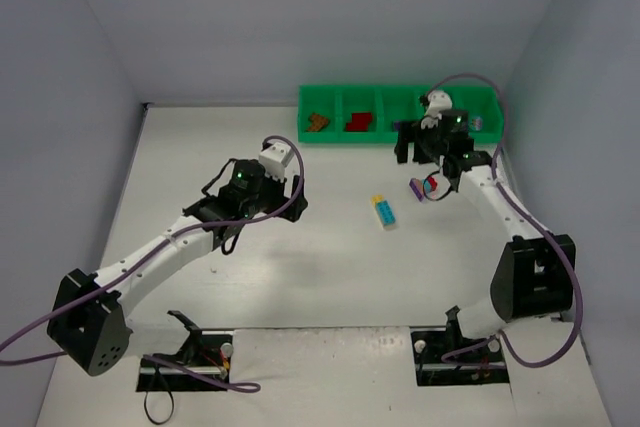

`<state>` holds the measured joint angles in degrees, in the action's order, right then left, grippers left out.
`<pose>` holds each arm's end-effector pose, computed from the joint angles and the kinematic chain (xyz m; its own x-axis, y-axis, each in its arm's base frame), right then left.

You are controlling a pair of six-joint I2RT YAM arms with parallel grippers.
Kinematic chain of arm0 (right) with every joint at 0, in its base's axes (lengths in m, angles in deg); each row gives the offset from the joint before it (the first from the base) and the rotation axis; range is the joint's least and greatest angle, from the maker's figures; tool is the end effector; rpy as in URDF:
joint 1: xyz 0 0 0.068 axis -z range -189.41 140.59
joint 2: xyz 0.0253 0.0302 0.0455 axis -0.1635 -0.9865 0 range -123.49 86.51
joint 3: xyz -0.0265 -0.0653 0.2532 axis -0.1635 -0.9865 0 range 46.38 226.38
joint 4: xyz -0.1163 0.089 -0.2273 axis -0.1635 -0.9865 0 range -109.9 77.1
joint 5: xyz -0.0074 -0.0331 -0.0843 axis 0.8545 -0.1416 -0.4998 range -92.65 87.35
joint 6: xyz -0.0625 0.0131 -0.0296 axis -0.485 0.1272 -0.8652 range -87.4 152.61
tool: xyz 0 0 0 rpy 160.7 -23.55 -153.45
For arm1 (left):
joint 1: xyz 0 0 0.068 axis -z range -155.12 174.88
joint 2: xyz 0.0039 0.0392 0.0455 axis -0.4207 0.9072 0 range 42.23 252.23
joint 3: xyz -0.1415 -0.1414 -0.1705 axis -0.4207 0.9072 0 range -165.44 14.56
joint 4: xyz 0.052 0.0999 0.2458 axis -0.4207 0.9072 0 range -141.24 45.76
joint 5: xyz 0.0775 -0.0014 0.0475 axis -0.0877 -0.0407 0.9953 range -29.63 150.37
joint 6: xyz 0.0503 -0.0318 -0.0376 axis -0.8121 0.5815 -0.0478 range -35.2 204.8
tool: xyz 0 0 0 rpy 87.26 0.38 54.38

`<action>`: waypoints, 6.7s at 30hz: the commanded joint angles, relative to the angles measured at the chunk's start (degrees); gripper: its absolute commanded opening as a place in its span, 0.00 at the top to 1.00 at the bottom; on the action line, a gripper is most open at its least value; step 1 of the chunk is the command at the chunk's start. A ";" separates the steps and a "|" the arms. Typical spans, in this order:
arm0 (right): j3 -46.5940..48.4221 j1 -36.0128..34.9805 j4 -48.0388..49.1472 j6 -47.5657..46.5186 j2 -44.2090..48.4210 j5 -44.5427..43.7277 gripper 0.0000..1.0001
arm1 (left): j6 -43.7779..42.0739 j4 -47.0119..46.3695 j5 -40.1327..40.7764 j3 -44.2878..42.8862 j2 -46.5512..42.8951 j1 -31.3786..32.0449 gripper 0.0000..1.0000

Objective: Sort the legos into containers by color

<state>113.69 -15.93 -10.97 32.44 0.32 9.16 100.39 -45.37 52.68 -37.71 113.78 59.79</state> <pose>0.3842 0.0559 0.3030 -0.2888 -0.0359 -0.9567 -0.3064 0.9502 0.0568 0.2567 -0.1885 0.2711 -0.5149 0.0344 -0.8566 0.5482 0.7814 -0.2981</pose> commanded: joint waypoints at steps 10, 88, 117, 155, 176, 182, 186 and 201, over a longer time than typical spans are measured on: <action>-13.87 -10.61 -8.87 3.33 3.59 0.84 0.25 | 1.28 -2.26 0.39 -1.52 1.40 -0.20 0.19; -15.54 -24.94 18.10 -1.24 11.40 17.45 1.00 | 27.73 -25.90 -22.82 -11.80 14.41 -7.67 0.62; -14.57 -25.03 19.77 0.16 10.34 17.63 1.00 | 25.80 -24.06 -22.46 -10.31 15.46 -6.18 0.65; -8.17 -6.87 15.03 -0.28 6.23 -4.03 1.00 | 17.54 -15.37 -14.20 -3.10 10.02 -10.48 1.00; 26.36 18.12 21.27 -6.34 -32.71 -11.64 1.00 | 13.67 -11.67 -16.31 -1.08 3.60 -9.69 1.00; 35.32 18.65 20.04 -8.54 -41.50 -12.34 1.00 | 14.20 -13.34 -15.61 -0.55 3.25 -9.25 1.00; 40.88 18.65 18.55 -8.72 -46.51 -12.43 0.79 | 14.38 -12.90 -14.73 -1.08 4.30 -8.81 1.00; 29.66 15.23 16.09 -5.55 -27.56 4.34 0.30 | 15.43 -14.30 -15.70 -7.84 9.22 -8.46 1.00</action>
<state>146.39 1.40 2.30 25.49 -39.90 5.86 115.30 -54.92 37.91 -40.70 123.33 51.07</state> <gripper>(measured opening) 0.706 0.114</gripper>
